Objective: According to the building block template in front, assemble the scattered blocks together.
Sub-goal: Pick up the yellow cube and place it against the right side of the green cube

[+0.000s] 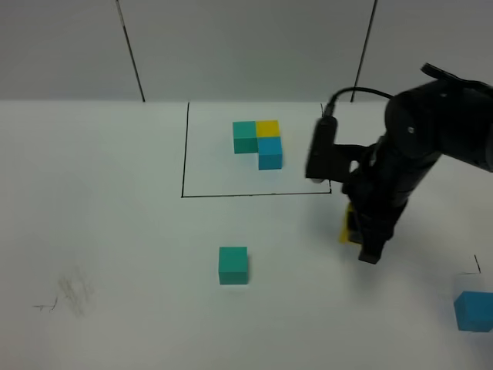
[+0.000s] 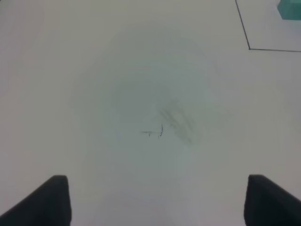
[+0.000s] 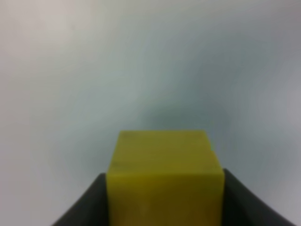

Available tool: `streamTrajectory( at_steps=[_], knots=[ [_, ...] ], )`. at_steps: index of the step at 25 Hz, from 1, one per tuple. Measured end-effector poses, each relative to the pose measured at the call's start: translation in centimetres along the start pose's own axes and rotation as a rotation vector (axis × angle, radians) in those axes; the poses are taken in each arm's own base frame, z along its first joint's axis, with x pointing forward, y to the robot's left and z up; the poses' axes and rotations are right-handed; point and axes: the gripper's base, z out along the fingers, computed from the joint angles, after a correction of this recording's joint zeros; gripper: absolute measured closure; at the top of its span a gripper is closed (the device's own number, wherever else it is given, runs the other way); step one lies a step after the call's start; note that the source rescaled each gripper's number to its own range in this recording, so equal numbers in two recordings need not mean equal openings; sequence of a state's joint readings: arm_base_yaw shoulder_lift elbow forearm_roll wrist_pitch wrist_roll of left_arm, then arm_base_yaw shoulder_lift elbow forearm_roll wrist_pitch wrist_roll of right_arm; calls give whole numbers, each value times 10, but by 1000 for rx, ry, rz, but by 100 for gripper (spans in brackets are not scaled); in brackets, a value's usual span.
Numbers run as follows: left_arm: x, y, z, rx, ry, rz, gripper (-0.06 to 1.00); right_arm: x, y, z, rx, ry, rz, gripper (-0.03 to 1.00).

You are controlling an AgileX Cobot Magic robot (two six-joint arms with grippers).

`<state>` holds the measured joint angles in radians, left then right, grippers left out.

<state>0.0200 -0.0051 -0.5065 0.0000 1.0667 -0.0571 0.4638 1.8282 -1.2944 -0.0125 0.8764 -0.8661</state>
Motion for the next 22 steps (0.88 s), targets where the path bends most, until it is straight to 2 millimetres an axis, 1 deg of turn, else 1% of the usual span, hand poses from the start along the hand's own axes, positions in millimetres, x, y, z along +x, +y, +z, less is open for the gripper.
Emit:
streamTrajectory(
  at_steps=[2, 3, 5, 8, 11, 14, 18, 22],
  knots=[
    [0, 0, 0, 0, 0, 0, 31, -23, 4, -5, 4, -26, -70, 76],
    [0, 0, 0, 0, 0, 0, 31, -33, 8, -3, -11, -28, -95, 76],
    [0, 0, 0, 0, 0, 0, 31, -48, 12, 4, -44, -9, -134, 76],
    [0, 0, 0, 0, 0, 0, 31, -63, 16, 21, -87, 20, -168, 76],
    [0, 0, 0, 0, 0, -1, 31, -71, 21, 36, -117, 44, -191, 76],
    [0, 0, 0, 0, 0, -1, 31, -78, 28, 45, -137, 44, -209, 76],
    [0, 0, 0, 0, 0, -1, 31, -86, 35, 50, -142, 21, -238, 76],
    [0, 0, 0, 0, 0, -1, 31, -91, 37, 52, -128, -6, -240, 76]
  ],
)
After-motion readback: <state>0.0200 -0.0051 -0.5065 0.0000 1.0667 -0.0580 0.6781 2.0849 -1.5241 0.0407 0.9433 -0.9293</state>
